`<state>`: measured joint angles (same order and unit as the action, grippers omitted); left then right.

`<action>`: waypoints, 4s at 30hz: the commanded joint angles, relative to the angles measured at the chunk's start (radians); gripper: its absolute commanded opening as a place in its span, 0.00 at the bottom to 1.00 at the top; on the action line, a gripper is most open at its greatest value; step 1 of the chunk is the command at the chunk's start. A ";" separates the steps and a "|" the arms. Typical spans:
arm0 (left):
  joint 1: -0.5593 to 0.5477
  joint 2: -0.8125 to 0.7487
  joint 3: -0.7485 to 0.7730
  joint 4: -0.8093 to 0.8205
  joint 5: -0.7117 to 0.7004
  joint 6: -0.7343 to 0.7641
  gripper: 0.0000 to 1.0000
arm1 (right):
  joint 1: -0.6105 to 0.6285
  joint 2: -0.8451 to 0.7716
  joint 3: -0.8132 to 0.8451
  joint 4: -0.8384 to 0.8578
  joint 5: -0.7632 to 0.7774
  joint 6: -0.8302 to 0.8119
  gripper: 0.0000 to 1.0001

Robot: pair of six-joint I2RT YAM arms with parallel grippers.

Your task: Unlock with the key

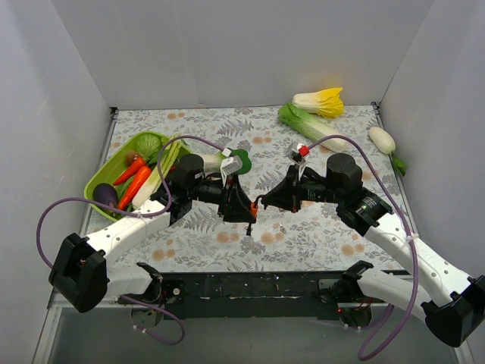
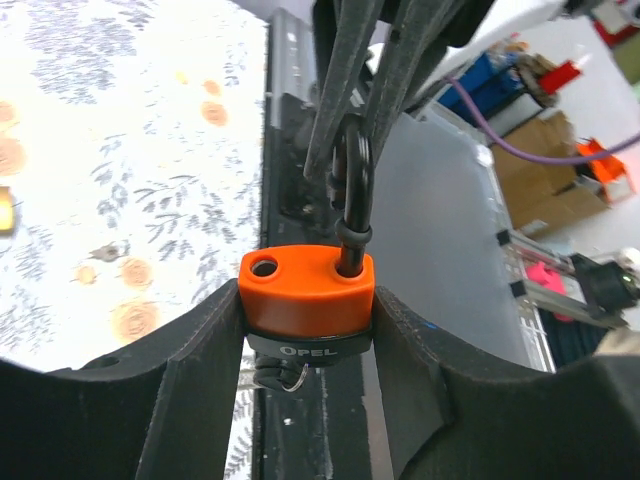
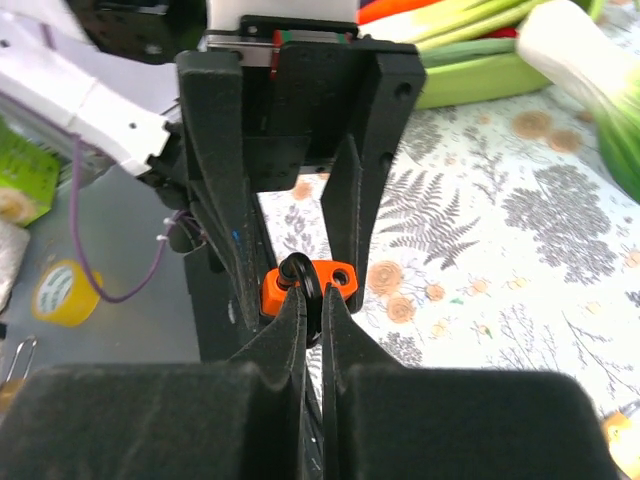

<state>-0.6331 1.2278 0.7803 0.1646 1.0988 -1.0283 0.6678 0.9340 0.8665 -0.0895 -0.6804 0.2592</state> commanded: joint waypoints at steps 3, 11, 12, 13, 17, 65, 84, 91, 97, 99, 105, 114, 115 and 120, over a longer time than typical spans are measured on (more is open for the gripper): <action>0.004 -0.013 0.066 -0.154 -0.474 0.045 0.00 | 0.016 0.008 0.015 -0.038 0.129 0.005 0.01; -0.037 -0.004 0.099 -0.256 -0.819 0.059 0.00 | 0.016 0.095 0.022 -0.018 0.285 0.089 0.01; -0.045 -0.004 0.105 -0.281 -0.882 0.075 0.00 | 0.016 0.103 0.019 0.000 0.288 0.107 0.01; -0.056 -0.004 0.105 -0.289 -0.908 0.080 0.00 | 0.016 0.114 0.016 0.011 0.291 0.120 0.01; -0.079 -0.002 0.109 -0.313 -0.988 0.094 0.00 | 0.018 0.135 0.006 0.043 0.300 0.144 0.01; -0.068 0.515 0.352 -0.729 -0.700 0.166 0.00 | 0.010 -0.167 -0.095 -0.121 0.601 0.097 0.68; -0.027 0.703 0.520 -0.812 -1.000 0.218 0.00 | 0.009 -0.261 -0.159 -0.141 0.614 0.138 0.67; 0.015 0.745 0.525 -0.815 -0.972 0.249 0.00 | 0.009 -0.273 -0.185 -0.141 0.611 0.147 0.68; 0.032 0.785 0.551 -0.826 -1.011 0.257 0.00 | 0.009 -0.287 -0.215 -0.144 0.616 0.156 0.70; 0.032 0.806 0.570 -0.838 -1.074 0.254 0.00 | 0.009 -0.287 -0.221 -0.141 0.613 0.164 0.70; 0.032 0.793 0.551 -0.826 -1.165 0.258 0.08 | 0.009 -0.285 -0.242 -0.118 0.598 0.181 0.71; 0.032 0.723 0.508 -0.749 -1.123 0.280 0.39 | 0.009 -0.279 -0.267 -0.110 0.607 0.181 0.72; 0.032 0.714 0.508 -0.743 -1.116 0.280 0.41 | 0.009 -0.279 -0.268 -0.110 0.608 0.183 0.71; 0.032 0.668 0.494 -0.694 -1.100 0.278 0.71 | 0.009 -0.281 -0.288 -0.107 0.617 0.192 0.72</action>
<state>-0.6106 1.9388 1.3167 -0.5484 -0.0013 -0.7631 0.6800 0.6601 0.5934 -0.2340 -0.0738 0.4423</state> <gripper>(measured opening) 0.630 0.712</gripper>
